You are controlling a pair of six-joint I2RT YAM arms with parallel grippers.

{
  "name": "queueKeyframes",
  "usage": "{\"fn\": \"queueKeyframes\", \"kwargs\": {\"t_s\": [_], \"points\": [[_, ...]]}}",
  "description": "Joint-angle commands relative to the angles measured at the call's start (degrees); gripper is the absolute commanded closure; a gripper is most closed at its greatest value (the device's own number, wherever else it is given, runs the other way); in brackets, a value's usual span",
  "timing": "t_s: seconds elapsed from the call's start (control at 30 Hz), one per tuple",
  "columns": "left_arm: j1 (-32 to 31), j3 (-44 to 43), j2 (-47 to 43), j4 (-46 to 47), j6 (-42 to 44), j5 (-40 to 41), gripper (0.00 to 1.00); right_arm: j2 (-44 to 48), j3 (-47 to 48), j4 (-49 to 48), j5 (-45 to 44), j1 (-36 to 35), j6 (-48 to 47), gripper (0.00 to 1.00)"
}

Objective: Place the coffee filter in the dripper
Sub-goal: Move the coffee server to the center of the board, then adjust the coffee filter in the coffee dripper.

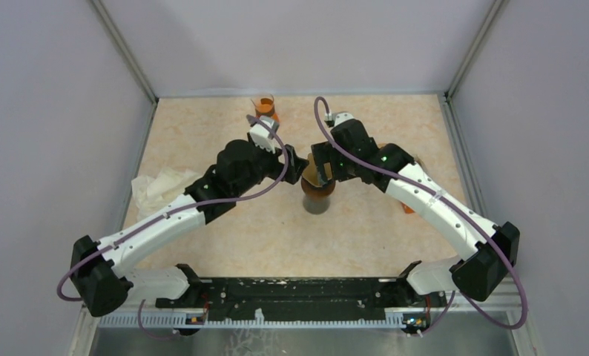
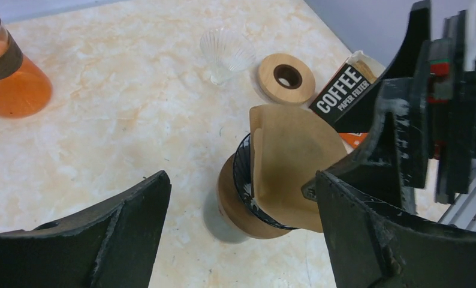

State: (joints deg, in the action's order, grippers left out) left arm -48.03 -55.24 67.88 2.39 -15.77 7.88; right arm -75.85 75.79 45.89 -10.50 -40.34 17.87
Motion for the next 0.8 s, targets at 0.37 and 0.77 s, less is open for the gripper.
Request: {"fn": "queueKeyframes", "kwargs": {"t_s": [0.37,0.77], "points": [[3.0,-10.9,10.4,-10.9,5.8,-5.9,0.05,2.0,-1.6,-1.5,-0.4,0.5,1.4,0.1],[3.4,-14.4,16.2,-15.6,8.0,-2.6,0.07,2.9,-2.6,-1.0,-1.3,0.8,1.3,0.1]]}}
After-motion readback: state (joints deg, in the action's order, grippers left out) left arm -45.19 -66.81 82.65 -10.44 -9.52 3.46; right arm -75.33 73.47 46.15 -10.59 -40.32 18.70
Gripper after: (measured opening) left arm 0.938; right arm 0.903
